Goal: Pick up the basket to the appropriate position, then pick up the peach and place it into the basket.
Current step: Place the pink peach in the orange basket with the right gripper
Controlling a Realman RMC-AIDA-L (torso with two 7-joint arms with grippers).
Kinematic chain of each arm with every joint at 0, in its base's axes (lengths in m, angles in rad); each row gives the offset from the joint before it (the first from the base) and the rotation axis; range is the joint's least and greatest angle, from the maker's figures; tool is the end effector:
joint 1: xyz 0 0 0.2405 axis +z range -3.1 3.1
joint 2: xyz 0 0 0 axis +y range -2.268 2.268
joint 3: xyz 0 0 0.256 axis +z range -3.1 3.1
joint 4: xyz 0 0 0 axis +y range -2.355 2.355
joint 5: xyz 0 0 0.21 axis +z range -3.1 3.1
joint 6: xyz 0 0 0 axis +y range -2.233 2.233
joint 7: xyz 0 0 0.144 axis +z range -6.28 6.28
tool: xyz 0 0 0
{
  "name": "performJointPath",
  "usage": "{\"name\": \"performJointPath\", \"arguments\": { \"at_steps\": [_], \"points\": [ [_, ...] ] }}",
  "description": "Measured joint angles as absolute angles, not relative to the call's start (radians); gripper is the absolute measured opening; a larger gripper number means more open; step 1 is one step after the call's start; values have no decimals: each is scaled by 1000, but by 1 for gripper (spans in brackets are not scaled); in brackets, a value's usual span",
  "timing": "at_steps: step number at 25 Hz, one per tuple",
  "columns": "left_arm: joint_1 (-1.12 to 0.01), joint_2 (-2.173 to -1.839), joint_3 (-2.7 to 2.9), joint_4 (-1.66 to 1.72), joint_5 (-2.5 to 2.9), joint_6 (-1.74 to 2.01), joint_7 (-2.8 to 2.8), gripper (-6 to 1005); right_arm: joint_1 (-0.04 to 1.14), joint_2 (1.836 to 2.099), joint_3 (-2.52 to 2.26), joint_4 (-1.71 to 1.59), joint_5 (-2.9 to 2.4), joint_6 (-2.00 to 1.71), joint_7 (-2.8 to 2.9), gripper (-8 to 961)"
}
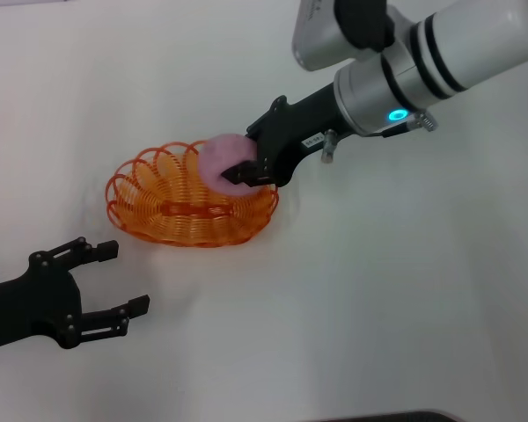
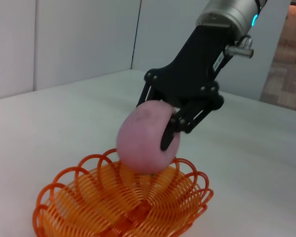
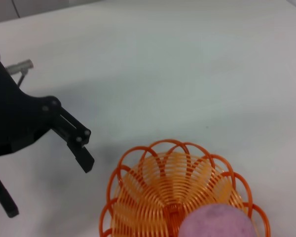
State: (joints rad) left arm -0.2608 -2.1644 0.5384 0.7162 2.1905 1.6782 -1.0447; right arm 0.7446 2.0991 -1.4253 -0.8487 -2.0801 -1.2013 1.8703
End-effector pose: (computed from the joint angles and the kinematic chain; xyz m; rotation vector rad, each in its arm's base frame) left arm -0.3298 0.2261 -0.0186 -2.7244 -0.5527 -0.5910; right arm 0.1547 0.3720 -0.0816 -2.9895 0.3768 0.0124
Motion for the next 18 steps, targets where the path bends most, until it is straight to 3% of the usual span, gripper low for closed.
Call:
{"name": "performJointPath", "arguments": {
  "at_steps": [13, 18],
  "points": [
    [-261, -2164, 538, 716, 2190, 1666, -1045, 884, 764, 2102, -1474, -807, -2072, -1156, 1847, 302],
    [-261, -2164, 535, 716, 2187, 1670, -1045, 884, 757, 2102, -1476, -805, -2066, -1154, 1837, 485]
  ]
}}
